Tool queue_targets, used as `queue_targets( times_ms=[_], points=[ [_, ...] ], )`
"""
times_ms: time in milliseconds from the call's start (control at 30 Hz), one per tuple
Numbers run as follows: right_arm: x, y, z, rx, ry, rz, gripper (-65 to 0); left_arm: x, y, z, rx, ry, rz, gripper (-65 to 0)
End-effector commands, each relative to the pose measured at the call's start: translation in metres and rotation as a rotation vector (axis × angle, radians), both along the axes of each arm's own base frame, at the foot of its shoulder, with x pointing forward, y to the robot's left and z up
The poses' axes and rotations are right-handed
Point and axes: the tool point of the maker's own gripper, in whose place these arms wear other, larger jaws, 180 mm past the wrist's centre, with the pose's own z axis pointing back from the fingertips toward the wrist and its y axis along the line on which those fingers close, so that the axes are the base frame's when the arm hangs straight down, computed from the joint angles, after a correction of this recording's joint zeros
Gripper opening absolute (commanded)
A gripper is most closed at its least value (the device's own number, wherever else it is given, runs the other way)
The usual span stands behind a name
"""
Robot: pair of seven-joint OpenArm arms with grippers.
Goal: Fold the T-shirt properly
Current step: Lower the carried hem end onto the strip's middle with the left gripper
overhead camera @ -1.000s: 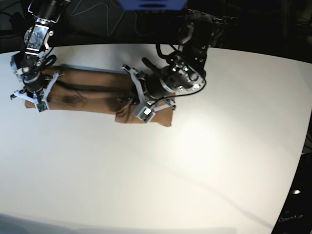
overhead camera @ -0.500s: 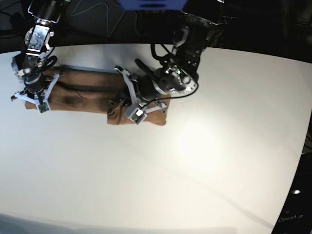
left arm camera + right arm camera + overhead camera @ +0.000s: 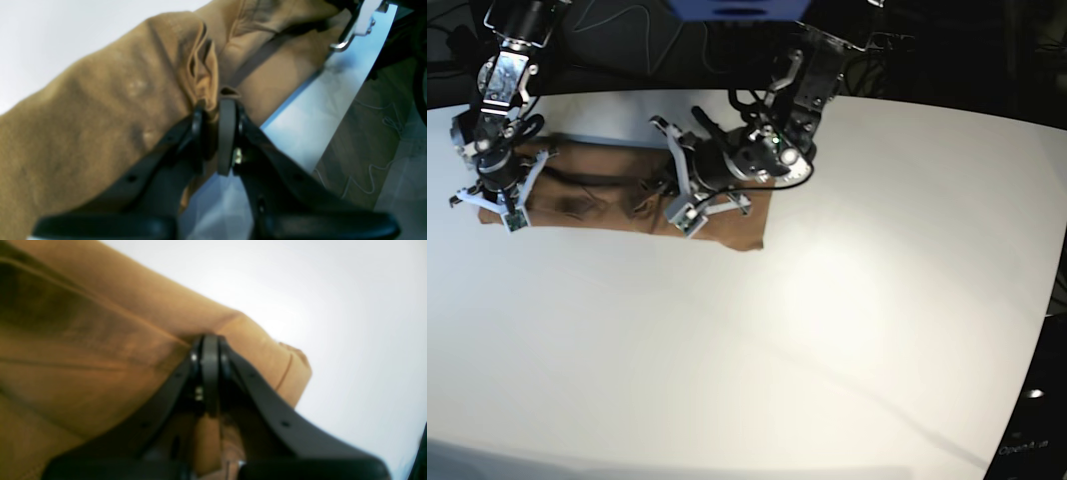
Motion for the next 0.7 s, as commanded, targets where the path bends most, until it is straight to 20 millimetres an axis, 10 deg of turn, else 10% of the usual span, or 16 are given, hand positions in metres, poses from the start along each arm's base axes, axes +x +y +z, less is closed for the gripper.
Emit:
queue_targets(
  times_ms=[0, 267, 567, 667],
  points=[
    [-0.009, 0.001, -0.008, -0.004, 0.058, 0.014, -64.3, 0.004, -0.009, 0.008, -0.043, -0.011, 0.001, -62.5],
    [-0.010, 0.000, -0.008, -0.013, 0.064, 0.015, -64.3, 0.006, -0.012, -0.010, -0.058, 0.022, 0.010, -60.2],
    [-0.011, 0.003, -0.011, -0.024, 0.075, 0.020, -64.3, 0.006, -0.020, 0.004, -0.159, 0.054, 0.025, -18.7],
    [-0.011, 0.003, -0.011, -0.023, 0.074, 0.021, -64.3, 0.005, -0.024, 0.009, -0.195, 0.066, 0.026, -15.5]
  ],
)
